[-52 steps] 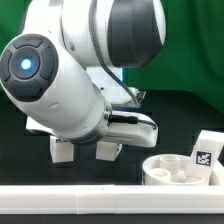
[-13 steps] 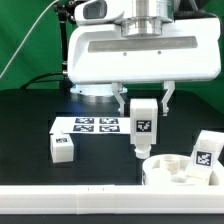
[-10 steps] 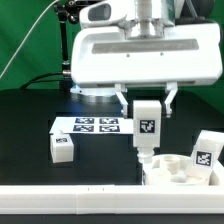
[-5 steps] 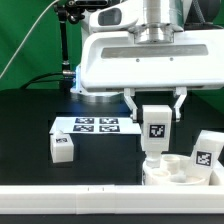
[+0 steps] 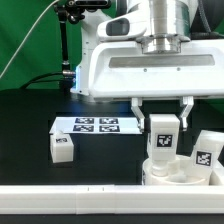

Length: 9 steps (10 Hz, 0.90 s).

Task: Assemble stool

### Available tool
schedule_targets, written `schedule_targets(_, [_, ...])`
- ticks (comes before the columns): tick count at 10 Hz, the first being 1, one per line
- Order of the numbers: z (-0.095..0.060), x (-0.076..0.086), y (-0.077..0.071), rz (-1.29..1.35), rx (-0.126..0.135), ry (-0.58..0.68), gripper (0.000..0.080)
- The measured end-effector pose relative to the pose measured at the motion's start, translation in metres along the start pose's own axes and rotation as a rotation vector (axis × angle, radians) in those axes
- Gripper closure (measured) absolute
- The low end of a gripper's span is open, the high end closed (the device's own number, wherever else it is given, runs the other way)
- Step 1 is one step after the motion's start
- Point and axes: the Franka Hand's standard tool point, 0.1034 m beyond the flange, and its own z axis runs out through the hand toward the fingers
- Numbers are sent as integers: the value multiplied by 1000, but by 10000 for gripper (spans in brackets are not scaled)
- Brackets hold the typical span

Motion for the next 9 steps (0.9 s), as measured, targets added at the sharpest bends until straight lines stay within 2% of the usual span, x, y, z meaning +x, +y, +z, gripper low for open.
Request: schedule_targets(9, [5,-12,-1,-6,-3,-18,462])
